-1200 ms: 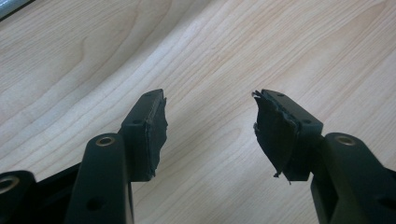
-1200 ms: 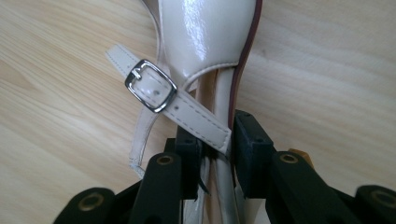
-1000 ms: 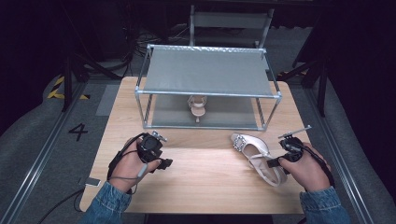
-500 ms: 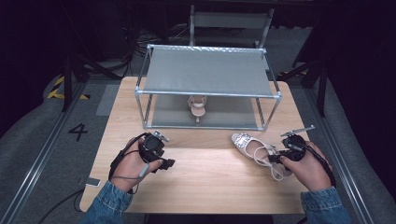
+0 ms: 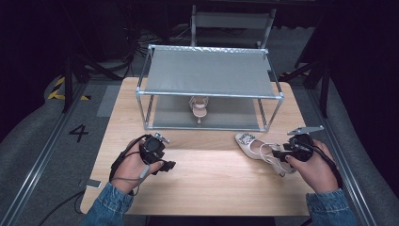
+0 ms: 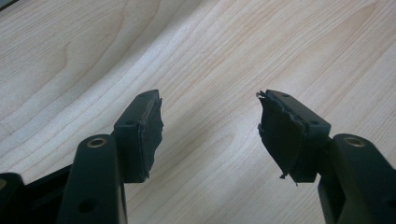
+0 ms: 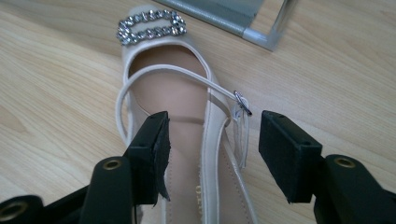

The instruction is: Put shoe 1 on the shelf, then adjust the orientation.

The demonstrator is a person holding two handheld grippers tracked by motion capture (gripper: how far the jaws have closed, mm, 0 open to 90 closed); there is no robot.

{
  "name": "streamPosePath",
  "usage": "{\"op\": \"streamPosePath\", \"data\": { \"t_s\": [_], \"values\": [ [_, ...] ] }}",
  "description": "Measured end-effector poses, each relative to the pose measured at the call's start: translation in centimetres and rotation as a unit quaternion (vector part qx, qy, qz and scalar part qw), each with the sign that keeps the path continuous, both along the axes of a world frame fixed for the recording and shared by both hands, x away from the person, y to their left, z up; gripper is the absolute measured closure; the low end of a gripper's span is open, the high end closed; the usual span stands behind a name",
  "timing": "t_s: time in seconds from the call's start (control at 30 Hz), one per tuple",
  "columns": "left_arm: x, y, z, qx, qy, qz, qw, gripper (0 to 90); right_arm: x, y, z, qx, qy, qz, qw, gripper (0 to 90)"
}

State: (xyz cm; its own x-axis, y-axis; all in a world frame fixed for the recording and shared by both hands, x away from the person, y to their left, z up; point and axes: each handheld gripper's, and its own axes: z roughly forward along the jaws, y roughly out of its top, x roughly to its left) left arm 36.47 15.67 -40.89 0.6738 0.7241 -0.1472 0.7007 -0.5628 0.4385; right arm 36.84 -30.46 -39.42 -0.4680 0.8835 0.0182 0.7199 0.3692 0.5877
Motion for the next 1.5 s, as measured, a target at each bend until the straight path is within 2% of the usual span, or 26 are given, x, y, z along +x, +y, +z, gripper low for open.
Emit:
{"op": "streamPosePath", "data": {
  "t_s": [0.07,0.17,0.3,0.4,0.53,0.73,0.83,0.93,1.03,1.13,1.37,1.43,1.5],
  "values": [
    [0.0,0.1,0.1,-0.001,0.0,0.0,1.0,39.2,-0.4,0.0,0.6,0.001,-0.013,0.007,0.9999,44.1],
    [0.0,0.2,0.0,0.003,0.001,0.0,1.0,38.2,-0.8,0.3,1.5,0.012,-0.019,0.018,0.9996,44.5],
    [0.0,0.1,0.0,0.014,-0.002,-0.001,0.9999,36.5,-1.2,0.9,1.9,0.013,-0.017,0.042,0.9989,44.3],
    [0.0,0.1,-0.1,0.023,0.0,-0.004,0.9997,35.7,-1.1,1.4,1.6,0.009,-0.013,0.056,0.9983,44.3],
    [-0.2,0.2,-0.1,0.02,0.0,0.0,0.9998,35.7,-0.8,2.2,0.9,0.001,-0.006,0.082,0.9966,44.2],
    [-0.4,0.4,-0.1,0.023,0.001,0.001,0.9997,35.5,-0.3,3.3,0.0,-0.001,0.005,0.104,0.9946,45.4],
    [-0.5,0.3,-0.1,0.024,0.005,-0.003,0.9997,35.5,0.2,3.6,-0.8,0.001,0.014,0.112,0.9936,47.3],
    [-0.5,0.3,-0.1,0.025,0.005,-0.004,0.9997,35.4,0.6,3.7,-1.6,-0.006,0.022,0.105,0.9942,48.4],
    [-0.4,0.3,-0.2,0.023,0.003,-0.002,0.9997,35.2,0.9,3.8,-2.4,-0.011,0.031,0.107,0.9937,51.3],
    [-0.4,0.4,-0.3,0.025,0.004,-0.003,0.9997,35.1,1.2,4.0,-2.9,-0.025,0.037,0.116,0.9922,58.3],
    [-0.6,0.8,-0.6,0.024,0.008,-0.004,0.9997,34.3,1.5,4.9,-3.6,-0.058,0.024,0.136,0.9888,73.1],
    [-0.7,1.0,-0.6,0.023,0.009,0.0,0.9997,34.3,1.6,5.2,-3.7,-0.057,0.035,0.144,0.9874,77.5],
    [-0.7,1.2,-0.6,0.024,0.01,-0.001,0.9997,34.3,1.7,5.3,-3.8,-0.063,0.032,0.147,0.9866,79.6]
  ]
}}
